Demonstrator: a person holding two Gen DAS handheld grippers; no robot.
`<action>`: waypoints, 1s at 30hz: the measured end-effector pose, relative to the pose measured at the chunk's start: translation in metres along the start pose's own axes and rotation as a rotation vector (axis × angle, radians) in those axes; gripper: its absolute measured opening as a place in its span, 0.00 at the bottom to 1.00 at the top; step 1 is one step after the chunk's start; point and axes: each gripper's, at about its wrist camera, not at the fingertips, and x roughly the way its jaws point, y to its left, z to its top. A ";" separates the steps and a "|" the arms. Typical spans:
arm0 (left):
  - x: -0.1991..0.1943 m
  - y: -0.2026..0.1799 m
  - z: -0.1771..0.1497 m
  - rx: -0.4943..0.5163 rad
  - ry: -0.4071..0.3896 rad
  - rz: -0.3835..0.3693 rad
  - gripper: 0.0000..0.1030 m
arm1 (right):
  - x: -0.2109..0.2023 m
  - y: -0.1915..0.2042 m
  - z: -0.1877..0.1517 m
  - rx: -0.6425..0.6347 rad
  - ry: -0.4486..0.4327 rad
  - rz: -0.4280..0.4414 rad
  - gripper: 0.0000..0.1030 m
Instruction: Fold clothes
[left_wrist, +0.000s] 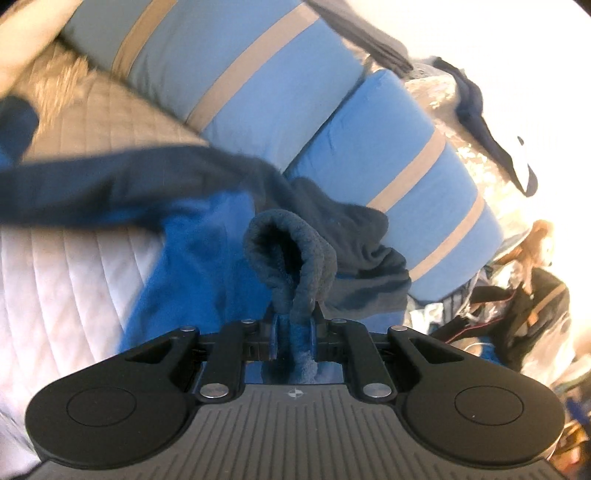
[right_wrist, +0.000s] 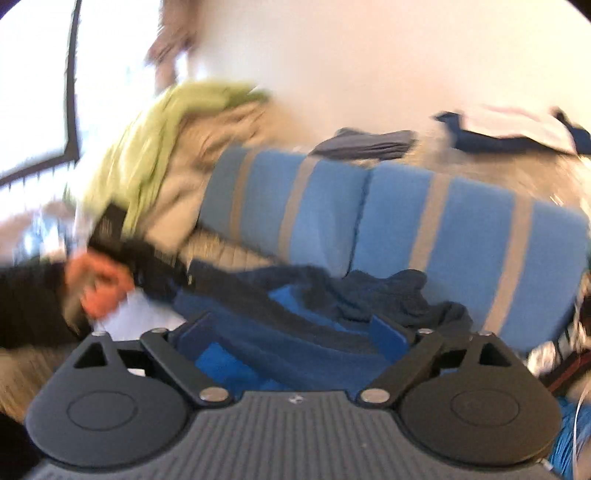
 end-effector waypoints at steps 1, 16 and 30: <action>-0.001 -0.002 0.004 0.011 -0.002 0.008 0.11 | -0.013 -0.007 0.008 0.047 -0.014 -0.001 0.94; 0.001 -0.015 0.028 0.031 0.015 0.025 0.11 | -0.083 -0.025 0.087 0.284 -0.172 0.083 1.00; -0.001 -0.012 0.032 0.012 0.021 0.019 0.11 | 0.113 -0.137 -0.059 -0.078 0.170 -0.362 0.98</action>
